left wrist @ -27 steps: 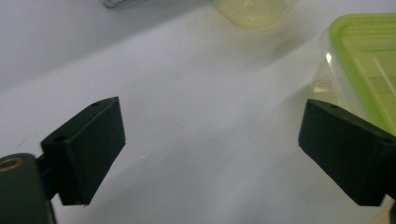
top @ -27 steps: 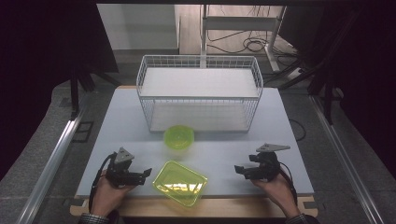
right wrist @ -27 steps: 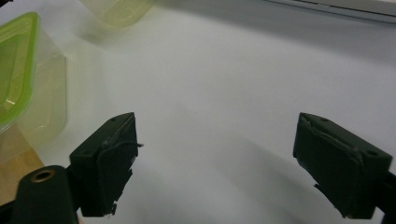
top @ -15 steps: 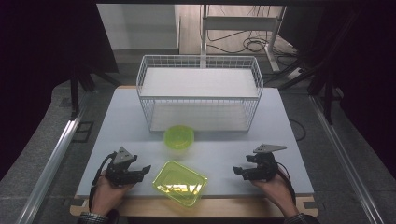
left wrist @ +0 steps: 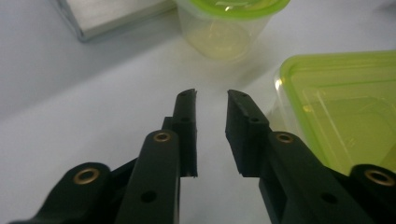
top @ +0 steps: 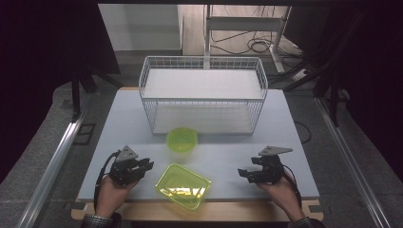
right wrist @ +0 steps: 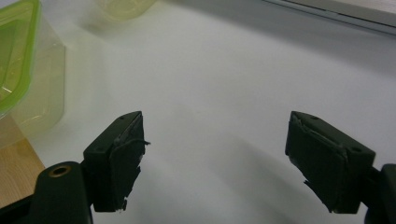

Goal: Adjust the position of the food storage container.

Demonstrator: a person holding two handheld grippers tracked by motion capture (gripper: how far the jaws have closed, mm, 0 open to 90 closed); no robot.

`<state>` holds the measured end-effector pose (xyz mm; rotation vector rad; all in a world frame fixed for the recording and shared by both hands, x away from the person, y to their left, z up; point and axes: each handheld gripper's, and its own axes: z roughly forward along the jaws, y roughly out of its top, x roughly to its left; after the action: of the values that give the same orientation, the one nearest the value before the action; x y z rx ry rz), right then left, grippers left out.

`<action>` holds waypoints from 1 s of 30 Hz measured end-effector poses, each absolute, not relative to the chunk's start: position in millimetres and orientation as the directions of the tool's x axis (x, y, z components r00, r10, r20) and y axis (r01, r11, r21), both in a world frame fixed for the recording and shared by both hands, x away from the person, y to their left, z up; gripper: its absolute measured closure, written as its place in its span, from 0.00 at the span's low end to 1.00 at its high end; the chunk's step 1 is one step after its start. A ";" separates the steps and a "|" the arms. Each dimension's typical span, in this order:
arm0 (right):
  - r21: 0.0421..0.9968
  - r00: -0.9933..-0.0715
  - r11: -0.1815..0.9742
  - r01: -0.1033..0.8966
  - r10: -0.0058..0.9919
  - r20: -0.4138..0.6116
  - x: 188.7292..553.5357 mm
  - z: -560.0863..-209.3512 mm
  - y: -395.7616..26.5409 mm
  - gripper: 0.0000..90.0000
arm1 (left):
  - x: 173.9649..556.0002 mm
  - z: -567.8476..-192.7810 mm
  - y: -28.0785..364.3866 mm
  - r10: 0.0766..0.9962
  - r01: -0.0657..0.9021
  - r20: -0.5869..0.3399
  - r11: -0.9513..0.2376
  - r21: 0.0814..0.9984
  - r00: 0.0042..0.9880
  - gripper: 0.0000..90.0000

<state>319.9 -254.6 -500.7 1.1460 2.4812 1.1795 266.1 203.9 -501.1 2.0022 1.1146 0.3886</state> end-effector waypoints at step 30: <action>0.715 -0.756 0.516 0.472 0.653 0.027 316.1 -502.6 -250.3 0.21 | 331.9 -470.6 144.3 0.691 0.482 -0.097 -0.390 0.785 0.717 1.00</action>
<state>316.1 -250.3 -502.6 0.9516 2.5134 1.0727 331.9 144.3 -470.6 2.0640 0.8903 0.3092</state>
